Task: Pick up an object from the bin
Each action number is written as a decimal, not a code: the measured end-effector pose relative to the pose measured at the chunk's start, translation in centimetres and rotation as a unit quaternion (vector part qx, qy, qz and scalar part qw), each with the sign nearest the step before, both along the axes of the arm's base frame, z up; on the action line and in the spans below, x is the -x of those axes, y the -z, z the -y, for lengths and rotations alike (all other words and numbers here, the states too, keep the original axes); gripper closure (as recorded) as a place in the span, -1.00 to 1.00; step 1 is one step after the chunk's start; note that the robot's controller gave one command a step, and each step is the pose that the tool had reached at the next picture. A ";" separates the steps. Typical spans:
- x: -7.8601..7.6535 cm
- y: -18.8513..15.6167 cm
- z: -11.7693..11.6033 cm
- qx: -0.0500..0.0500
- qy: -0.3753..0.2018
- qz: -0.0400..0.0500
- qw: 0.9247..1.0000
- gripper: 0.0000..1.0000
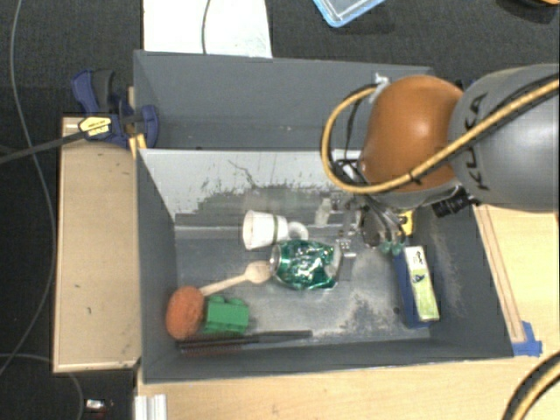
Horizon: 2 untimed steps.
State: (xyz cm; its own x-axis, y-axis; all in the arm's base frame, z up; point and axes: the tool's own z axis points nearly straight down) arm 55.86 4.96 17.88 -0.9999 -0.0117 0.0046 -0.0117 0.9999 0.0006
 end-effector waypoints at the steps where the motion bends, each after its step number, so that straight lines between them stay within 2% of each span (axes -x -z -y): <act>1: -0.2 -0.4 0.0 0.000 0.001 0.004 1.000 -1.00; 2: -0.4 6.0 0.7 -0.001 0.015 0.007 1.000 -1.00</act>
Offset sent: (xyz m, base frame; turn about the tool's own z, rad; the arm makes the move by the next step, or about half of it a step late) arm 0.0029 -0.0129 -0.1088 0.0584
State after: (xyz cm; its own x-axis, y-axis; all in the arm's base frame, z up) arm 56.30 4.23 11.84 -0.9998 0.0178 -0.0086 0.0177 0.9998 0.0019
